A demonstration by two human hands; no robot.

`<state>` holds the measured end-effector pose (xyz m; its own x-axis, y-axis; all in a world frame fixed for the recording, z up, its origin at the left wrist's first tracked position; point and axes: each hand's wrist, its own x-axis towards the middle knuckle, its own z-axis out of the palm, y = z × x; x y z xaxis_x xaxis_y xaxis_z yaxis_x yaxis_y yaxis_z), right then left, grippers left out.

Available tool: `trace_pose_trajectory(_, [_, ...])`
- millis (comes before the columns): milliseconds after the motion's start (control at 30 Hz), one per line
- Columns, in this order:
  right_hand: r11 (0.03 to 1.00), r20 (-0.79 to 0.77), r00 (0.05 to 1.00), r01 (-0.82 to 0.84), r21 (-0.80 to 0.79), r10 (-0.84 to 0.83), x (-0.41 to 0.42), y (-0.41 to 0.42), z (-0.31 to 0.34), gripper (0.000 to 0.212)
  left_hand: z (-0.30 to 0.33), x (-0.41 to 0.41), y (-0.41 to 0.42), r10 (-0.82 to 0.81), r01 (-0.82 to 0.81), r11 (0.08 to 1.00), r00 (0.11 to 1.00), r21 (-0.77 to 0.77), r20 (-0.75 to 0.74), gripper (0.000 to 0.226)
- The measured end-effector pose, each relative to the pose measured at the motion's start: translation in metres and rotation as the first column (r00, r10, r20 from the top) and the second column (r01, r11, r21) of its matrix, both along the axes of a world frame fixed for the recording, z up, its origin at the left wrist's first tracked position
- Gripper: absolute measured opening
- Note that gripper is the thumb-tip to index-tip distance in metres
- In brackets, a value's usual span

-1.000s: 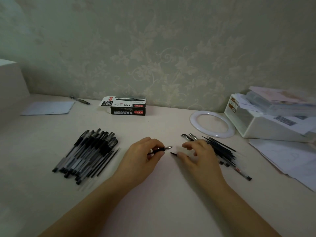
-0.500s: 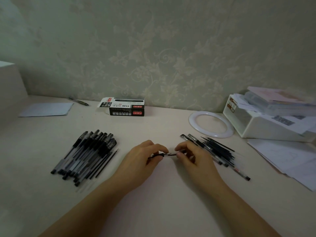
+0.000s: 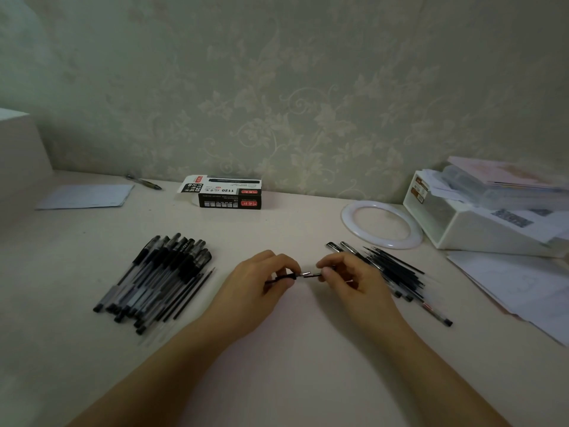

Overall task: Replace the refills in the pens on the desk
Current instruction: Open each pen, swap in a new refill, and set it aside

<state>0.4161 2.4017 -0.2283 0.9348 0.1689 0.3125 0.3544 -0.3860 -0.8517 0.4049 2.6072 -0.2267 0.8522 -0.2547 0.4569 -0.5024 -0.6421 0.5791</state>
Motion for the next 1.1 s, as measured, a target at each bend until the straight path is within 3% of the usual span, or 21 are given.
trace_pose_trajectory(133, [0.995, 0.001, 0.997, -0.081, -0.053, 0.081, -0.0009, 0.0033, -0.002, 0.02, -0.0019, -0.0009, -0.0036, -0.045, 0.045, 0.999, 0.999, -0.016, -0.005, 0.016])
trace_pose_trajectory(567, [0.992, -0.076, 0.99, -0.11, 0.068, 0.115, 0.0011, 0.0008, 0.0003, 0.018, -0.0041, 0.0009, -0.0066, 0.008, -0.041, 0.985, 0.981, -0.166, -0.195, 0.012])
trace_pose_trajectory(1100, [0.991, -0.072, 0.989, -0.122, 0.047, 0.126, 0.0013, 0.0001, -0.0016, 0.01, -0.0004, -0.0006, -0.0083, -0.005, -0.018, 0.992, 0.984, -0.127, -0.178, 0.008])
